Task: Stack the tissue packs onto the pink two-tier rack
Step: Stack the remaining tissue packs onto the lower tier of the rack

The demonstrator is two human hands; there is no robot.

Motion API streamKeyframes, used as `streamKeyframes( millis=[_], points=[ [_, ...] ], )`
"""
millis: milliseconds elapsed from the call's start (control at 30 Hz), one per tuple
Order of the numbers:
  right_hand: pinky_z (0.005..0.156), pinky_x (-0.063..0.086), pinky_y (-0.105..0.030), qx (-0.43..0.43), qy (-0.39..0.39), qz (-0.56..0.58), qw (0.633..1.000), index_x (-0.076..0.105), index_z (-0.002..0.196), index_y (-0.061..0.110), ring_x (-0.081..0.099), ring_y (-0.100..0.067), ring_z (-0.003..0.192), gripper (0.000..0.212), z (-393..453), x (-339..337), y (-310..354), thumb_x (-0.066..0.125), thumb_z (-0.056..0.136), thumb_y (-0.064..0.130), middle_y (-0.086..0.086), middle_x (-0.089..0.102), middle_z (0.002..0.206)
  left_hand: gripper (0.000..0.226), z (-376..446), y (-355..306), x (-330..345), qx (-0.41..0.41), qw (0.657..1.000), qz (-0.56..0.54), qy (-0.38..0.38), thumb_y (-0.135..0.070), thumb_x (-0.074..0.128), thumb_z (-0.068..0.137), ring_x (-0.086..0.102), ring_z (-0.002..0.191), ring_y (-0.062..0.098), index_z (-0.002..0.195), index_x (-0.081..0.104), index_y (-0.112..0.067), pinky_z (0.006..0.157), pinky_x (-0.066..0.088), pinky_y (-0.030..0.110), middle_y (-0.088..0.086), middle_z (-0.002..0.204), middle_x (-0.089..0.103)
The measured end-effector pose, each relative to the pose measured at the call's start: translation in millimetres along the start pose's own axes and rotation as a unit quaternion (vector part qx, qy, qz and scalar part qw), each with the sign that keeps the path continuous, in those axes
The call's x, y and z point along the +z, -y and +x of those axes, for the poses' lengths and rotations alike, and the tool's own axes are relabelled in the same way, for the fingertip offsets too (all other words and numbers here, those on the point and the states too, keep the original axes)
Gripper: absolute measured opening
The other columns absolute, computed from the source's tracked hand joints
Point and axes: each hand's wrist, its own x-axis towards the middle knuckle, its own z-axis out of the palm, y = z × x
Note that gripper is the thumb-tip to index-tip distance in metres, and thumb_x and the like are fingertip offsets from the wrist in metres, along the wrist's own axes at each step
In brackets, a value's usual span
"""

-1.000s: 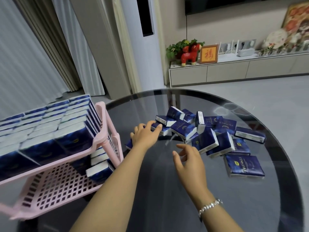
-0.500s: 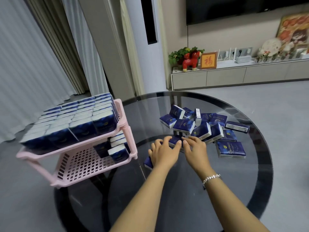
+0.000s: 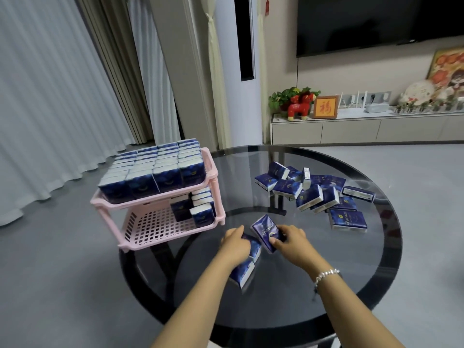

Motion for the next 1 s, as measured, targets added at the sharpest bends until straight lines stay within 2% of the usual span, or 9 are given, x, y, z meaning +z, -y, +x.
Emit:
streamKeyframes(
  millis=[133, 300, 400, 467, 600, 700, 767, 900, 1000],
  points=[
    [0.083, 0.048, -0.040, -0.027, -0.068, 0.120, 0.990, 0.056, 0.094, 0.026, 0.057, -0.022, 0.096, 0.015, -17, 12, -2, 0.065, 0.082, 0.027, 0.009, 0.063, 0.089, 0.049, -8, 15, -7, 0.014, 1.000, 0.016, -0.014, -0.017, 0.050, 0.095, 0.031, 0.136, 0.022, 0.142, 0.040, -0.021, 0.112, 0.026, 0.028, 0.005, 0.145, 0.031],
    [0.079, 0.052, -0.030, -0.071, -0.101, 0.265, 0.956, 0.059, 0.104, 0.039, 0.062, -0.008, 0.089, 0.025, -29, 9, 0, 0.063, 0.088, 0.021, 0.017, 0.067, 0.099, 0.040, -10, 27, -17, 0.041, 0.997, -0.038, -0.052, -0.021, 0.070, 0.084, 0.049, 0.107, 0.013, 0.121, 0.056, -0.024, 0.091, 0.036, 0.020, 0.002, 0.121, 0.041],
    [0.079, 0.053, -0.025, -0.071, -0.099, 0.377, 0.918, 0.060, 0.113, 0.029, 0.065, -0.011, 0.091, 0.031, -31, 6, -1, 0.065, 0.086, 0.015, 0.009, 0.069, 0.104, 0.034, -5, 30, -20, 0.037, 0.989, -0.120, -0.073, -0.012, 0.072, 0.082, 0.053, 0.089, 0.009, 0.112, 0.062, -0.024, 0.082, 0.039, 0.019, 0.005, 0.113, 0.050],
    [0.072, 0.053, -0.024, -0.064, -0.097, 0.401, 0.909, 0.060, 0.106, 0.021, 0.066, -0.015, 0.087, 0.025, -31, 5, -1, 0.067, 0.083, 0.014, 0.000, 0.070, 0.098, 0.033, -4, 31, -22, 0.034, 0.981, -0.175, -0.069, -0.006, 0.069, 0.084, 0.057, 0.093, 0.011, 0.113, 0.064, -0.019, 0.082, 0.041, 0.019, 0.006, 0.112, 0.058],
    [0.066, 0.053, -0.021, -0.076, -0.055, 0.362, 0.928, 0.065, 0.098, 0.021, 0.066, -0.011, 0.082, 0.015, -31, 8, 0, 0.064, 0.086, 0.014, 0.001, 0.070, 0.088, 0.026, -2, 33, -24, 0.030, 0.972, -0.224, -0.064, -0.004, 0.059, 0.090, 0.060, 0.096, 0.011, 0.114, 0.066, -0.013, 0.090, 0.045, 0.022, 0.001, 0.108, 0.065],
    [0.073, 0.050, -0.019, -0.114, -0.076, 0.262, 0.955, 0.066, 0.104, 0.033, 0.057, -0.003, 0.077, 0.025, -28, 12, -2, 0.064, 0.086, 0.015, 0.010, 0.062, 0.092, 0.025, -2, 29, -22, 0.037, 0.968, -0.244, -0.036, -0.026, 0.054, 0.096, 0.063, 0.097, 0.013, 0.112, 0.068, -0.015, 0.096, 0.049, 0.031, -0.005, 0.106, 0.068],
    [0.073, 0.044, -0.011, -0.143, -0.101, 0.206, 0.963, 0.062, 0.110, 0.036, 0.053, -0.002, 0.079, 0.032, -27, 14, 0, 0.065, 0.086, 0.015, 0.010, 0.058, 0.094, 0.027, -4, 27, -20, 0.070, 0.972, -0.225, -0.010, -0.040, 0.060, 0.090, 0.063, 0.100, 0.008, 0.109, 0.068, -0.023, 0.094, 0.048, 0.028, -0.008, 0.110, 0.068],
    [0.076, 0.042, -0.010, -0.139, -0.102, 0.186, 0.967, 0.052, 0.115, 0.050, 0.054, -0.006, 0.088, 0.042, -26, 14, 1, 0.065, 0.085, 0.024, 0.012, 0.058, 0.104, 0.040, -8, 26, -14, 0.153, 0.978, -0.142, -0.005, -0.018, 0.079, 0.075, 0.062, 0.102, 0.006, 0.110, 0.064, -0.031, 0.095, 0.051, 0.028, -0.006, 0.118, 0.059],
    [0.087, 0.048, -0.025, -0.119, -0.010, 0.211, 0.970, 0.035, 0.134, 0.051, 0.051, -0.005, 0.108, 0.059, -27, 10, -3, 0.062, 0.083, 0.041, 0.017, 0.052, 0.124, 0.045, -9, 25, -14, 0.199, 0.975, -0.095, -0.027, -0.010, 0.076, 0.076, 0.057, 0.109, 0.007, 0.109, 0.062, -0.036, 0.100, 0.047, 0.029, -0.009, 0.118, 0.053]
  ],
)
